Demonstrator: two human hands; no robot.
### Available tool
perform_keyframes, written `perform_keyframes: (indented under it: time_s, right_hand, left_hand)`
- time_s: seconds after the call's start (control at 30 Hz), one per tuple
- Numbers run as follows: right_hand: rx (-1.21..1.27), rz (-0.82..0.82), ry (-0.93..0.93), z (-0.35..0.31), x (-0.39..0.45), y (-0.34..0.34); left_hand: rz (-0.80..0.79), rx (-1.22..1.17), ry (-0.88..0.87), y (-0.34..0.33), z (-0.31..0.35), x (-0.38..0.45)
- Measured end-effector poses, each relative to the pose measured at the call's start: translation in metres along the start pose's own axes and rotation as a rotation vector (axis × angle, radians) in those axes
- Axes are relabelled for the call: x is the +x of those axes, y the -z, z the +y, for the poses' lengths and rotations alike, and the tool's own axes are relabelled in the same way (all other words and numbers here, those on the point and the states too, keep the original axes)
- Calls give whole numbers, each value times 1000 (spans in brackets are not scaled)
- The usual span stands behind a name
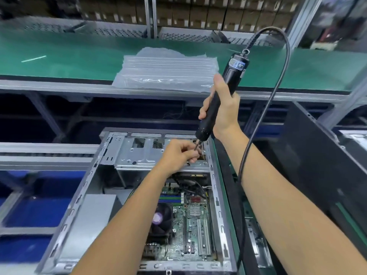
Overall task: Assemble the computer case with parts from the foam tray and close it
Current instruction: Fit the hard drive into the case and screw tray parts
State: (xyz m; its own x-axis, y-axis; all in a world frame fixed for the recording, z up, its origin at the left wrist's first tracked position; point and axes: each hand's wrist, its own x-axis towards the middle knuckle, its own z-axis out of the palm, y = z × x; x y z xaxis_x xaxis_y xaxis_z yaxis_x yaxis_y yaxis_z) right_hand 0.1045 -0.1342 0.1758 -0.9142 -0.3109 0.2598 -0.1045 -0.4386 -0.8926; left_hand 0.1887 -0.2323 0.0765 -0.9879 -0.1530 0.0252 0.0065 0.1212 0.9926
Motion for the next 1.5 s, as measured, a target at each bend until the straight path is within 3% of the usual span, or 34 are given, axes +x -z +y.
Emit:
perform_keyframes:
  time_s: [0.63, 0.93, 1.13, 1.27, 1.5]
  right_hand:
    - [-84, 60, 54, 14, 3, 9]
    - [19, 227, 27, 7, 5, 15]
    - [-81, 126, 41, 6, 6, 23]
    - [-138, 40, 48, 15, 0, 25]
    - [-237, -77, 71, 33, -13, 22]
  left_hand:
    - [28, 76, -39, -5, -16, 16]
    - [-77, -63, -24, -6, -8, 19]
    - [-151, 77, -64, -10, -4, 26]
    - [47, 313, -112, -5, -13, 32]
    - [-110, 389, -115, -2, -16, 27]
